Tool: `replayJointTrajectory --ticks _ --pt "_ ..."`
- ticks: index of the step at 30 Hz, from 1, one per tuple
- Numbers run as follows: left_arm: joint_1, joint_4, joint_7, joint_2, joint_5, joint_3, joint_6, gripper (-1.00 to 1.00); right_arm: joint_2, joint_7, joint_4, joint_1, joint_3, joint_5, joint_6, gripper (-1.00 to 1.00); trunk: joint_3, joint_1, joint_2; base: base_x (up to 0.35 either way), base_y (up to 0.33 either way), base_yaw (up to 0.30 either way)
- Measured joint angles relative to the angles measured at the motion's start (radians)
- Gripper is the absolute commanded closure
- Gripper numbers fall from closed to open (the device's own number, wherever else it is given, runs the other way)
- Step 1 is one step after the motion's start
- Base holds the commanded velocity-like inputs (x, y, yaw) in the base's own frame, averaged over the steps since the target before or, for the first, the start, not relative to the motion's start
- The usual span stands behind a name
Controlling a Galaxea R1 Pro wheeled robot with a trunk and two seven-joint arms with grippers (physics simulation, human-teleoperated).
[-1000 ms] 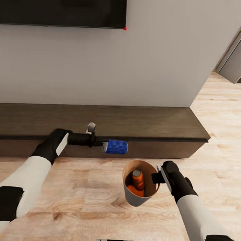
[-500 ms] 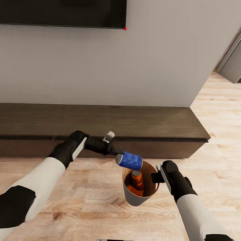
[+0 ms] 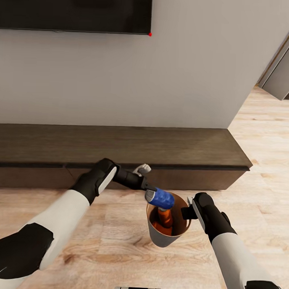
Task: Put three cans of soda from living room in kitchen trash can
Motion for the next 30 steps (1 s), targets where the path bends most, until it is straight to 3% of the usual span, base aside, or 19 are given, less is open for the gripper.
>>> replayJointTrajectory --ticks 19,30 --pt "0.011 0.012 0.140 -0.014 -0.001 -0.041 0.000 1.00 0.018 0.000 0.000 -0.004 0.000 0.000 0.000 1.00 0.000 0.000 0.000 0.000 0.000 0.000" --pt "0.011 0.015 0.152 -0.028 0.000 -0.074 0.000 1.00 0.020 0.000 -0.001 -0.005 0.001 0.001 0.000 1.00 0.000 0.000 0.000 0.000 0.000 0.000"
